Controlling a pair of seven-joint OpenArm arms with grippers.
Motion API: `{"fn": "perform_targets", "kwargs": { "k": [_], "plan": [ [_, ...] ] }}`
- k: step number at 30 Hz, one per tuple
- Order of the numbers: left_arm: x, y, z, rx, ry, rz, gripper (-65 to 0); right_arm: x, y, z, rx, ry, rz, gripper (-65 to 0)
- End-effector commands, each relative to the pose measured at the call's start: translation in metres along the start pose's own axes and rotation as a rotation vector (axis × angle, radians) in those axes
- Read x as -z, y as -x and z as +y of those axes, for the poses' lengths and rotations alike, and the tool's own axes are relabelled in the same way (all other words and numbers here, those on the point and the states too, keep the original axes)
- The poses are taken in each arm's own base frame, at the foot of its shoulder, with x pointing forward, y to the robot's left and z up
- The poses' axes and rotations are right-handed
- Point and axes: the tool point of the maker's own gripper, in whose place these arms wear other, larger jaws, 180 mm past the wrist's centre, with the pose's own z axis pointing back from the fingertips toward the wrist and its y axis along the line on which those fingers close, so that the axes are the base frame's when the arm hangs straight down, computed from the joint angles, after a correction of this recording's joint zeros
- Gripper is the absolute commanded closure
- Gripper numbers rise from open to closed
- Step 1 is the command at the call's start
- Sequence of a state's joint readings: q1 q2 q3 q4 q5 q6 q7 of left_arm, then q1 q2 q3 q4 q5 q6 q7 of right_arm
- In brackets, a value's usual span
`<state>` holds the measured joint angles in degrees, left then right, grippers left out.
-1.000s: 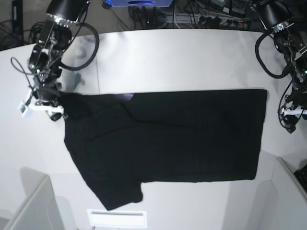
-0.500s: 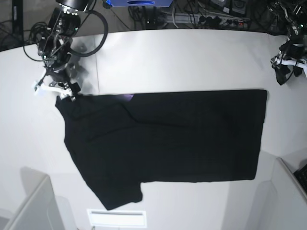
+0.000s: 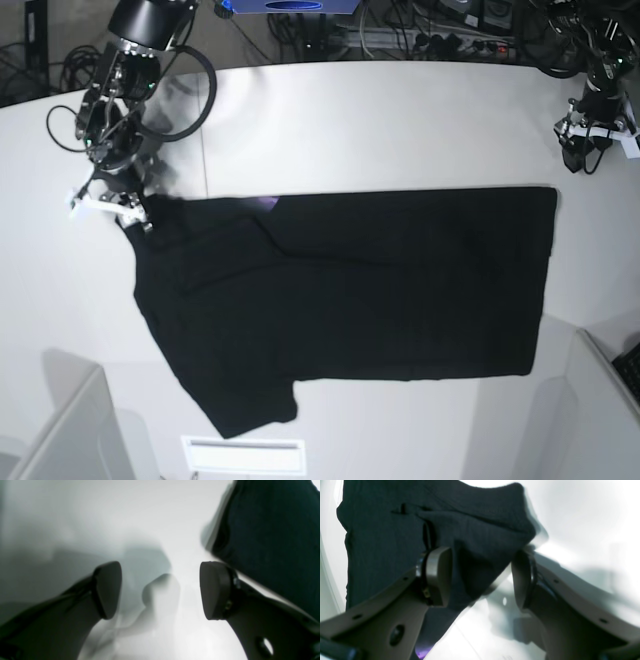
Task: Fold the T-shirt properly
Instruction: 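Grasp the folded edge with both grippers and drag the shirt toward the arms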
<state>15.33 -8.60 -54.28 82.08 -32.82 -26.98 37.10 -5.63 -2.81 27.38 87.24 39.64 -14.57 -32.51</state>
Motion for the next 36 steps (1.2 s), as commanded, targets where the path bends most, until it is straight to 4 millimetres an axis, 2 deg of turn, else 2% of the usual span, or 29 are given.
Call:
{"fn": "perform_targets", "kwargs": {
  "k": [1,3,6,14,19,21,24,26,29,30,32,34,36],
  "plan": [
    [0.003,-0.012,-0.007,0.017,0.026,-0.032,-46.1,-0.001,-0.002,-0.003,-0.002,0.015,0.002,-35.7],
    [0.009,-0.007,-0.018,0.029,0.053,-0.013,-46.1,-0.001,-0.003,-0.003,-0.011,0.015,0.000,-35.7],
    [0.018,-0.011,-0.037,0.037,0.096,-0.017,-46.1,-0.001,-0.003,-0.003,-0.014,0.016,0.001,-35.7],
    [0.046,-0.005,-0.040,-0.080,0.083,0.007,-46.1,-0.001,-0.003,-0.005,-0.018,0.019,0.001,-35.6],
    [0.055,-0.007,-0.045,-0.109,0.092,0.006,-45.7,0.004,-0.005,-0.008,-0.019,0.030,0.008,-35.6],
    [0.057,-0.007,-0.047,-0.117,0.095,0.008,-39.0,0.007,-0.004,-0.011,-0.021,0.038,0.018,-35.6],
    [0.061,-0.001,-0.045,-0.134,0.092,0.025,-22.1,0.008,-0.001,-0.013,-0.018,0.044,0.026,-35.1],
    [0.066,0.007,-0.051,-0.132,0.107,0.051,-12.2,0.008,-0.001,-0.015,-0.016,0.047,0.025,-30.8],
    [0.073,0.022,-0.063,-0.100,0.135,0.109,-2.3,0.008,0.000,-0.015,-0.018,0.047,0.028,-20.6],
    [0.073,0.023,-0.066,-0.092,0.142,0.114,-0.2,0.008,0.000,-0.015,-0.018,0.047,0.028,-18.0],
    [0.073,0.023,-0.069,-0.082,0.148,0.117,0.0,0.008,0.000,-0.015,-0.018,0.047,0.028,-11.1],
    [0.074,0.020,-0.069,-0.077,0.148,0.113,0.0,0.007,-0.001,-0.017,-0.014,0.051,0.025,-0.9],
    [0.074,0.017,-0.067,-0.071,0.147,0.110,0.0,0.007,-0.003,-0.018,-0.013,0.053,0.023,0.0]
  ]
}}
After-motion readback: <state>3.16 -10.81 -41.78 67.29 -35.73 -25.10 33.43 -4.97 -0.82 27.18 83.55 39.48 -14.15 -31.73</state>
